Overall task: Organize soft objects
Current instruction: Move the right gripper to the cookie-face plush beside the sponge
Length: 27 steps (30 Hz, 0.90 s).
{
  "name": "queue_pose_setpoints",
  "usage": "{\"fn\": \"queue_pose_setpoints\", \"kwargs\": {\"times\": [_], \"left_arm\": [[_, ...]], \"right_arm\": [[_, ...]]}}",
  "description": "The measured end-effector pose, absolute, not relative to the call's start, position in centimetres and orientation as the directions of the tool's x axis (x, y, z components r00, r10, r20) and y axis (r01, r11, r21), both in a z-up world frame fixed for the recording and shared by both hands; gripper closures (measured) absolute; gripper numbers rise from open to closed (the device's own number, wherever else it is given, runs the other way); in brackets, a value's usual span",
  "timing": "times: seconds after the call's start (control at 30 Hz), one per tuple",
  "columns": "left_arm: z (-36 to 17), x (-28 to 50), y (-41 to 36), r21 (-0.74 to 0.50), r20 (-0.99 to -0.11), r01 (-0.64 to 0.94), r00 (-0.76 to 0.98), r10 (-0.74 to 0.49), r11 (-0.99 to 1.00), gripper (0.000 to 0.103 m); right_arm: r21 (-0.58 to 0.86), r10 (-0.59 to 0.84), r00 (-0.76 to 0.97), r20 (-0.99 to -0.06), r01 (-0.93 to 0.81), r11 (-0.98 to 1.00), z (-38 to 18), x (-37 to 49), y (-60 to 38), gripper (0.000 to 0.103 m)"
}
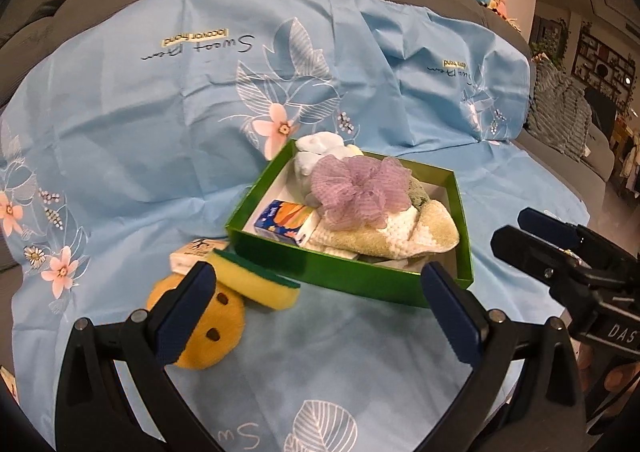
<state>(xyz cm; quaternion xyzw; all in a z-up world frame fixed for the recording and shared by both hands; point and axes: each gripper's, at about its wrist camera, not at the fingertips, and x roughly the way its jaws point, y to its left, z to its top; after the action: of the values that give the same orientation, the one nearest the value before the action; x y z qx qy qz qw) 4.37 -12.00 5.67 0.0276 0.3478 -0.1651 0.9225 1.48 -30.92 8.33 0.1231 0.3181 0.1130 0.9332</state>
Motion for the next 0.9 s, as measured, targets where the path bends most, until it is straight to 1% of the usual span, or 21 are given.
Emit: {"fn": "queue_pose_setpoints", "kwargs": {"times": [0.1, 0.3, 0.5, 0.6, 0.7, 0.8, 0.9], "left_arm": [[5.3, 3.9, -10.8, -0.062, -0.656, 0.310, 0.704, -0.273, 0.949, 0.001], [3.2, 3.9, -5.6, -0.156, -0.687, 0.276, 0.659, -0.305, 0.948, 0.001], [1.1, 5.2, 0.6, -0.231, -0.704, 0.144, 0.658, -0.268, 0.962, 0.001], [-0.2, 5.9, 2.7, -0.270, -0.710, 0.101, 0.650, -0.269, 0.957, 0.001], [-1.1, 6.5, 3.4, -0.288, -0.723, 0.086, 0.634, -0.275, 0.954, 0.001], [-1.6, 7.2, 3.2, -0.295, -0.723, 0.109, 0.624, -0.296, 0.949, 0.001], [-2.7, 7.8, 3.5, -0.282, -0.732, 0.085, 0.625, -0.272, 0.956, 0.001]], "right_arm": [[0.296, 0.300, 0.759, -0.578, -0.148, 0.944, 7.9, 1.1, -30.1, 0.029], [0.287, 0.329, 0.710, -0.623, -0.184, 0.940, 5.6, 0.5, -27.6, 0.029], [0.295, 0.384, 0.642, -0.663, -0.247, 0.923, 2.2, 0.7, -24.1, 0.029], [0.302, 0.406, 0.605, -0.685, -0.271, 0.914, 0.6, 1.4, -22.2, 0.029], [0.320, 0.432, 0.574, -0.695, -0.290, 0.902, -0.7, 2.2, -20.3, 0.029], [0.324, 0.440, 0.575, -0.689, -0.298, 0.898, -1.4, 2.8, -18.8, 0.029], [0.348, 0.469, 0.555, -0.687, -0.315, 0.883, -2.2, 3.9, -17.4, 0.029]]}}
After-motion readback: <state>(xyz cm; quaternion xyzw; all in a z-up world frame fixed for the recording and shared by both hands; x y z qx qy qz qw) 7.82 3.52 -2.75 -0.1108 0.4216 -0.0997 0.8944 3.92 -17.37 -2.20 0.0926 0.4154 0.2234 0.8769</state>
